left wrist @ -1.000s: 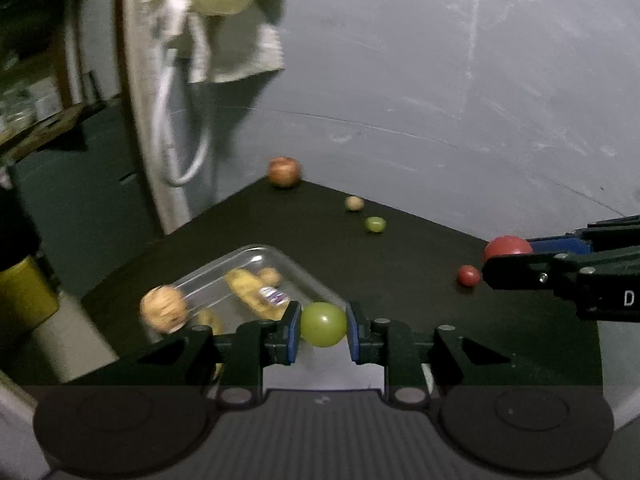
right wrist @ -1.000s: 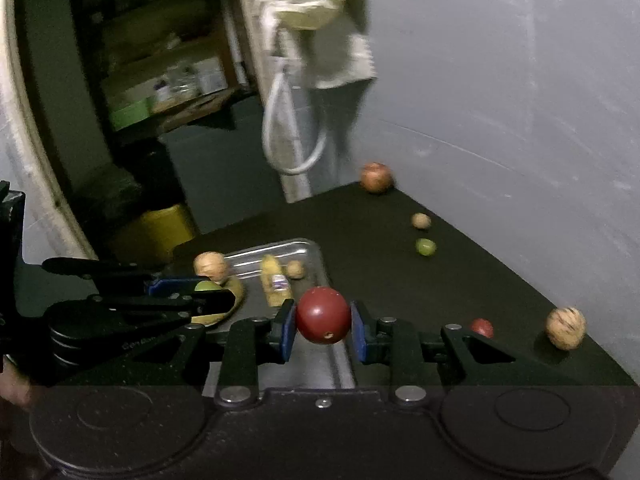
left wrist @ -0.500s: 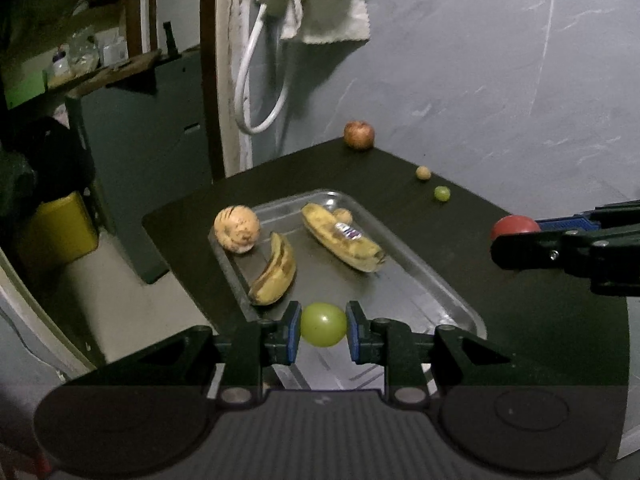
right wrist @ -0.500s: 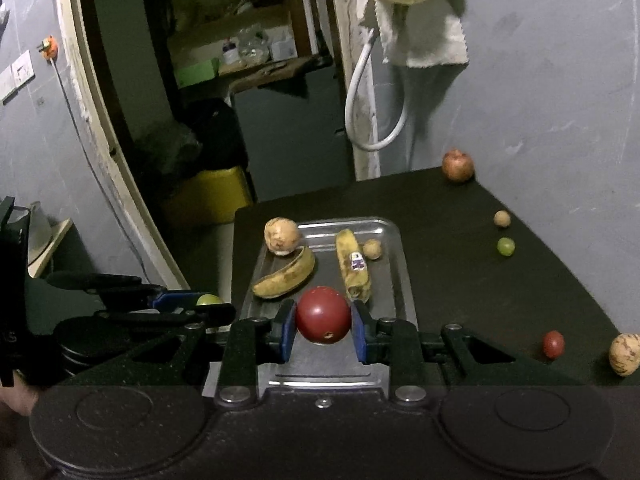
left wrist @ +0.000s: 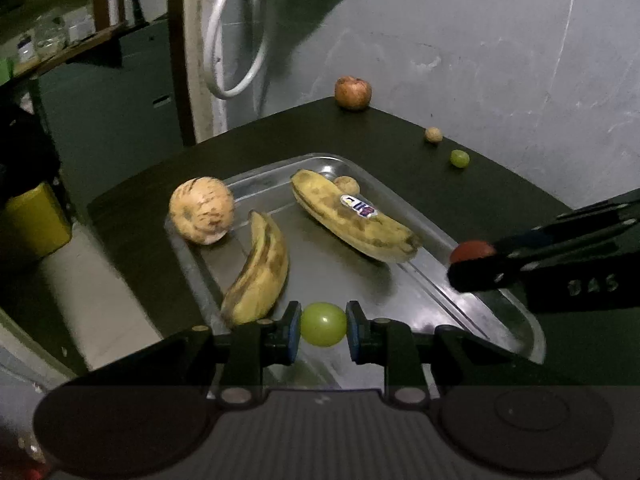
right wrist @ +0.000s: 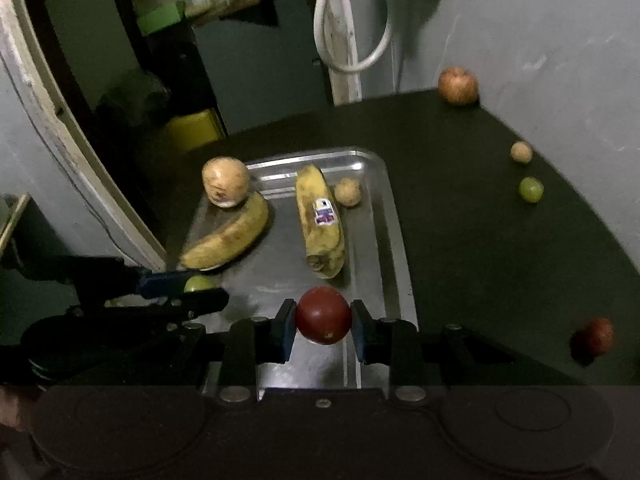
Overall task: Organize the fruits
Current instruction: 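Carry the lime and tomato over the tray and open both grippers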
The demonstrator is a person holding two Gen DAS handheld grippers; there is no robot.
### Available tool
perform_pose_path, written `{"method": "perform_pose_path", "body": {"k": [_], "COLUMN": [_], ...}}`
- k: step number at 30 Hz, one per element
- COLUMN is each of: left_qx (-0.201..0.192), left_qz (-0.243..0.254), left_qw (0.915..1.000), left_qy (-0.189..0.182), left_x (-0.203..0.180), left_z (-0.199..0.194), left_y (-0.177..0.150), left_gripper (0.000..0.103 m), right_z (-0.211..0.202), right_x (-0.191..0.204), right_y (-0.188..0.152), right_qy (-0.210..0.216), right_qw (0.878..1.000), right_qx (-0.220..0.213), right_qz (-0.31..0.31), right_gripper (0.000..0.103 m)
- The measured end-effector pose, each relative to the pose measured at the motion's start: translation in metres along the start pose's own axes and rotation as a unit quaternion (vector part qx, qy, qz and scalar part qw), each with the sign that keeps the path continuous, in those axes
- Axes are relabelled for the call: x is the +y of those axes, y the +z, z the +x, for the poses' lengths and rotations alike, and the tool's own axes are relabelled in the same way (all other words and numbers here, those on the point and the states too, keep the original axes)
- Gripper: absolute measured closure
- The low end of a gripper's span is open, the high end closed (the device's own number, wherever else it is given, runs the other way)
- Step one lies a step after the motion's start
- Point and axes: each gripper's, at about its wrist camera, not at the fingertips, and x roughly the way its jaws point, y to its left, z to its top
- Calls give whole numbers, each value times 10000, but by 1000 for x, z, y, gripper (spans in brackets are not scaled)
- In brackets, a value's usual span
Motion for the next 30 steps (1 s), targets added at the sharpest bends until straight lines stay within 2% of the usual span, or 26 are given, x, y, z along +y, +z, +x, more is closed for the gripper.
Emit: {"method": "perform_pose_path", "body": {"k": [11, 18, 25, 30], "left_qx": [53, 46, -8, -16], "left_qz": [472, 481, 781, 815], "left_qw": [9989, 9988, 9969, 9966], "left_qy": [21, 10, 100, 92], "left_x": [0, -1, -5, -5], "left_z": [38, 44, 43, 43], "left_y": [10, 9, 6, 6], "left_gripper": [77, 76, 74, 74], "right_z": [44, 51, 53, 53], "right_x": [-14, -16, -18, -21], "right_y": [10, 8, 8, 10], "right_qy": [-62, -52, -2, 62], "right_qw": [9995, 9992, 9991, 9986], "right_qx": [313, 395, 412, 454], "right_qz": [72, 31, 112, 276], "right_gripper": [73, 72, 72, 71]}}
